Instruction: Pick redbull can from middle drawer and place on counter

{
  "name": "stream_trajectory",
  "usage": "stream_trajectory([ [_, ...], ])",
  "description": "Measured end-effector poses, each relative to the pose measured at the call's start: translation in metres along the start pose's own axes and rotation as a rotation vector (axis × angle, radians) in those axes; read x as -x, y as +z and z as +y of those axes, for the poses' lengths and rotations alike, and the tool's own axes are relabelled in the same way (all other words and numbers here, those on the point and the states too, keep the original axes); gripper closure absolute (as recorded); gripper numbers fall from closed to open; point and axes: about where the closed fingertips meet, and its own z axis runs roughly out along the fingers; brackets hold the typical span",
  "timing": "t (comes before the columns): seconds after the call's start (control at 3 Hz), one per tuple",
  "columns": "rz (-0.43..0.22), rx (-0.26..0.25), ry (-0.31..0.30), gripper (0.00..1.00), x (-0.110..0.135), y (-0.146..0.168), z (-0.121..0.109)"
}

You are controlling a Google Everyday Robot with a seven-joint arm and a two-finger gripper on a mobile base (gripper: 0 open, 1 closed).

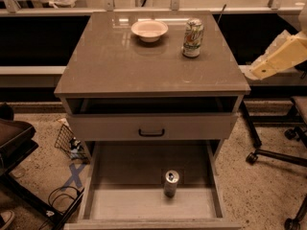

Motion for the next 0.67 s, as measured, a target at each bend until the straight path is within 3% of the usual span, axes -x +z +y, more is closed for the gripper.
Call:
stream_trajectory([
  [0.33, 0.000, 0.000, 0.000, 0.00, 0.000, 0.000, 0.000],
  [0.67, -0.030, 0.018, 0.055, 0.00, -0.013, 0.008, 0.010],
])
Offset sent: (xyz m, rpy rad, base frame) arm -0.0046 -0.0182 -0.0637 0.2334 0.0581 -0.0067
